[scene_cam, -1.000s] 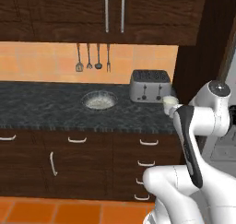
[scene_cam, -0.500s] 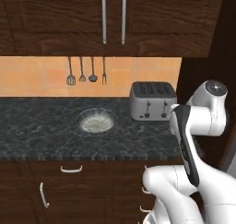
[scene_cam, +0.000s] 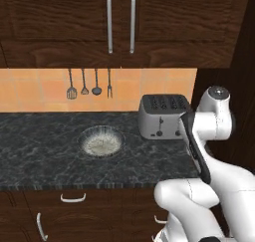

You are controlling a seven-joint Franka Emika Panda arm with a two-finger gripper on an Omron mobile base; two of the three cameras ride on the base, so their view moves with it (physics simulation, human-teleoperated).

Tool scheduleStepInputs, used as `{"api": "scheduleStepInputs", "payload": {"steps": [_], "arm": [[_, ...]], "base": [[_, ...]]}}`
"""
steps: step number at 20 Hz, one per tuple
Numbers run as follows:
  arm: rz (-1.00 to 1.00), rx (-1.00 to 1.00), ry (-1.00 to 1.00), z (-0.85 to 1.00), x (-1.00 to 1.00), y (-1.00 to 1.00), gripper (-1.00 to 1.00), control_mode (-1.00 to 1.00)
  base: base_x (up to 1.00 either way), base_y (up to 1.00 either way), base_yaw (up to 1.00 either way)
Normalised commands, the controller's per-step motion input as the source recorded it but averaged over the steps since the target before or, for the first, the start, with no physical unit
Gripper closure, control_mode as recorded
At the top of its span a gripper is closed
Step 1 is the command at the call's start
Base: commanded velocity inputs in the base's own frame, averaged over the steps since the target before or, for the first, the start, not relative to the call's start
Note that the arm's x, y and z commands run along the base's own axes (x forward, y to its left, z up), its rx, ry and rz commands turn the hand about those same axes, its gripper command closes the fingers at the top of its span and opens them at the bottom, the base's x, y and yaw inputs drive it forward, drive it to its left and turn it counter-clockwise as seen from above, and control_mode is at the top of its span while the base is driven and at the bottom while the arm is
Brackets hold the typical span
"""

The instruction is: Grab a lemon wedge from the fridge and one ice cube from the ice bowl, and put them in the glass of lemonade.

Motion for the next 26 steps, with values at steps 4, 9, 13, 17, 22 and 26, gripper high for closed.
{"api": "scheduleStepInputs", "payload": {"steps": [4, 9, 13, 17, 22, 26], "arm": [[-0.14, 0.00, 0.19, -0.60, 0.30, -0.59, 1.00, -1.00], [-0.06, 0.00, 0.11, -0.47, 0.48, -0.20, 1.00, -1.00], [-0.02, 0.00, 0.01, -0.28, 0.59, 0.00, 1.00, -1.00], [0.00, 0.00, 0.00, -0.33, 0.05, -0.06, 1.00, -1.00], [0.00, 0.00, 0.00, -0.21, 0.16, -0.32, 1.00, -1.00], [0.00, 0.00, 0.00, -0.01, 0.19, -0.06, -1.00, -1.00]], "base": [[0.00, 0.00, 0.00], [0.00, 0.00, 0.00], [0.00, 0.00, 0.00], [0.00, 0.00, 0.00], [0.00, 0.00, 0.00], [0.00, 0.00, 0.00]]}}
